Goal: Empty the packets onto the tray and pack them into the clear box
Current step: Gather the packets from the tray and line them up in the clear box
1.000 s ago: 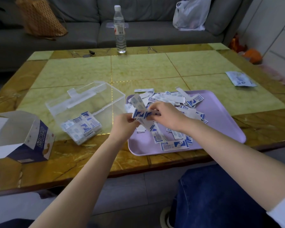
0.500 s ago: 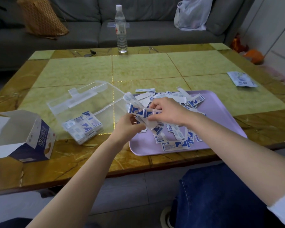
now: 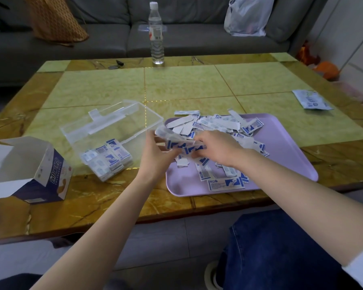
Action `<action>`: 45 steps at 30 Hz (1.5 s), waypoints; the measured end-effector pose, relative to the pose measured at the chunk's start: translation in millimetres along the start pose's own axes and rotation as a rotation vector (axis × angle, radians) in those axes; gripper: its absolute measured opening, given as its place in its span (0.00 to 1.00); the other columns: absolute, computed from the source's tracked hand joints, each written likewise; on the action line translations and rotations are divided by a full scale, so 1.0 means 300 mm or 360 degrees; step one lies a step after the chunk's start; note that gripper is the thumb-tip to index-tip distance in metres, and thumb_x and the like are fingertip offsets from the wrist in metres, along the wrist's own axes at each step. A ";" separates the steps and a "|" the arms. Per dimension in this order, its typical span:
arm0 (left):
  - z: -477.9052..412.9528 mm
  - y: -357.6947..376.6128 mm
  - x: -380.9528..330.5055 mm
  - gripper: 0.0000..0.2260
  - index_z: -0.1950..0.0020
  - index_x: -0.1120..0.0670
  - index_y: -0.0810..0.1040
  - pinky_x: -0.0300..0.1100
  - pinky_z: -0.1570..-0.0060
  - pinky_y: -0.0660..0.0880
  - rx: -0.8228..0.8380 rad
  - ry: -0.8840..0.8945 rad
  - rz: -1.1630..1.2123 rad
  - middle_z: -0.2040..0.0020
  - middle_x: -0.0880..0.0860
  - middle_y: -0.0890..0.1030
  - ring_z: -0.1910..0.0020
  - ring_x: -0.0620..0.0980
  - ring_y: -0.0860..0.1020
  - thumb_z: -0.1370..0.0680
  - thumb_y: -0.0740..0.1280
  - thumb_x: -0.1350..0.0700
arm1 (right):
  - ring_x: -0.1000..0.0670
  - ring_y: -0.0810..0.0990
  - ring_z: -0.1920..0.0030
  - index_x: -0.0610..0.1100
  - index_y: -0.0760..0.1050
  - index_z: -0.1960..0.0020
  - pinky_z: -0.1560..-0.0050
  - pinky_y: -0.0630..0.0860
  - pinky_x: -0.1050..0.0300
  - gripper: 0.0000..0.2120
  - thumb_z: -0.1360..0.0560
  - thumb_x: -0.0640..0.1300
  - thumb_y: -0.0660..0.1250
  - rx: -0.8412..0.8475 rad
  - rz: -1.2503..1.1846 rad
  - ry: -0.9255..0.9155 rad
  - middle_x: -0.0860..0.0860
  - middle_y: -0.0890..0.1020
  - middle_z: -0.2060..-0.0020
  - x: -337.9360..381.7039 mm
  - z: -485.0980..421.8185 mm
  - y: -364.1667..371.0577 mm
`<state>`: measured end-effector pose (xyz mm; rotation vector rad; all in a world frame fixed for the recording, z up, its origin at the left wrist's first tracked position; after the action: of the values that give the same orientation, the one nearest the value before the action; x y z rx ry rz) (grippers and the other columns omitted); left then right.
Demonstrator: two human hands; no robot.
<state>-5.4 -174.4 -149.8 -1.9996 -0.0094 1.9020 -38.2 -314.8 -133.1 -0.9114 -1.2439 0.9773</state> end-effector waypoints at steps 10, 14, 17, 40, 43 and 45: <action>0.011 0.103 0.022 0.15 0.35 0.57 0.66 0.46 0.39 0.65 0.0384 0.0386 -0.1137 0.37 0.56 0.68 0.38 0.54 0.66 0.21 0.61 0.58 | 0.42 0.77 0.46 0.46 0.71 0.44 0.54 0.72 0.50 0.11 0.26 0.42 0.66 -0.0042 0.0253 -0.0062 0.48 0.78 0.45 -0.005 0.017 0.107; 0.013 0.108 0.055 0.12 0.40 0.59 0.67 0.43 0.43 0.64 0.0433 0.0327 -0.1257 0.42 0.57 0.69 0.42 0.55 0.66 0.23 0.59 0.64 | 0.43 0.76 0.46 0.45 0.65 0.39 0.54 0.72 0.50 0.13 0.23 0.41 0.61 0.0022 0.0069 -0.0055 0.48 0.74 0.38 -0.027 0.028 0.121; 0.007 0.094 0.047 0.09 0.46 0.59 0.71 0.45 0.49 0.67 0.0398 0.0347 -0.1324 0.46 0.57 0.73 0.48 0.55 0.69 0.24 0.57 0.67 | 0.44 0.76 0.46 0.46 0.67 0.42 0.56 0.69 0.52 0.09 0.22 0.40 0.60 0.0023 0.0046 -0.0045 0.49 0.75 0.41 -0.035 0.031 0.113; -0.081 -0.051 -0.111 0.09 0.49 0.60 0.79 0.43 0.59 0.67 -0.0241 0.0461 -0.0868 0.52 0.56 0.80 0.54 0.55 0.75 0.24 0.60 0.66 | 0.44 0.79 0.52 0.43 0.75 0.54 0.61 0.68 0.54 0.06 0.24 0.46 0.66 -0.0026 -0.0084 0.0031 0.49 0.79 0.60 -0.074 0.094 0.110; -0.063 0.019 -0.072 0.08 0.53 0.61 0.80 0.44 0.59 0.68 0.0016 0.0390 -0.0831 0.57 0.58 0.81 0.56 0.56 0.76 0.26 0.63 0.67 | 0.45 0.78 0.50 0.42 0.77 0.50 0.58 0.71 0.52 0.07 0.24 0.45 0.66 -0.0136 -0.0167 -0.0059 0.47 0.81 0.54 -0.055 0.104 0.092; -0.034 0.093 -0.048 0.06 0.55 0.60 0.81 0.40 0.64 0.66 0.0255 0.0368 -0.0789 0.61 0.56 0.80 0.59 0.55 0.75 0.27 0.64 0.66 | 0.47 0.75 0.47 0.44 0.77 0.46 0.54 0.72 0.51 0.08 0.24 0.43 0.65 -0.0245 -0.0151 -0.0162 0.49 0.79 0.51 -0.017 0.108 0.073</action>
<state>-3.7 -206.9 -143.6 -1.8787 -0.2576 1.3178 -72.6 -311.5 -151.8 -0.9221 -1.4516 0.8704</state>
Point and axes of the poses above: each hand's wrist, its own z-axis away from the middle knuckle, its own y-axis out of the palm, x = y × z, the point moved 9 cm from there along -z, towards the middle knuckle
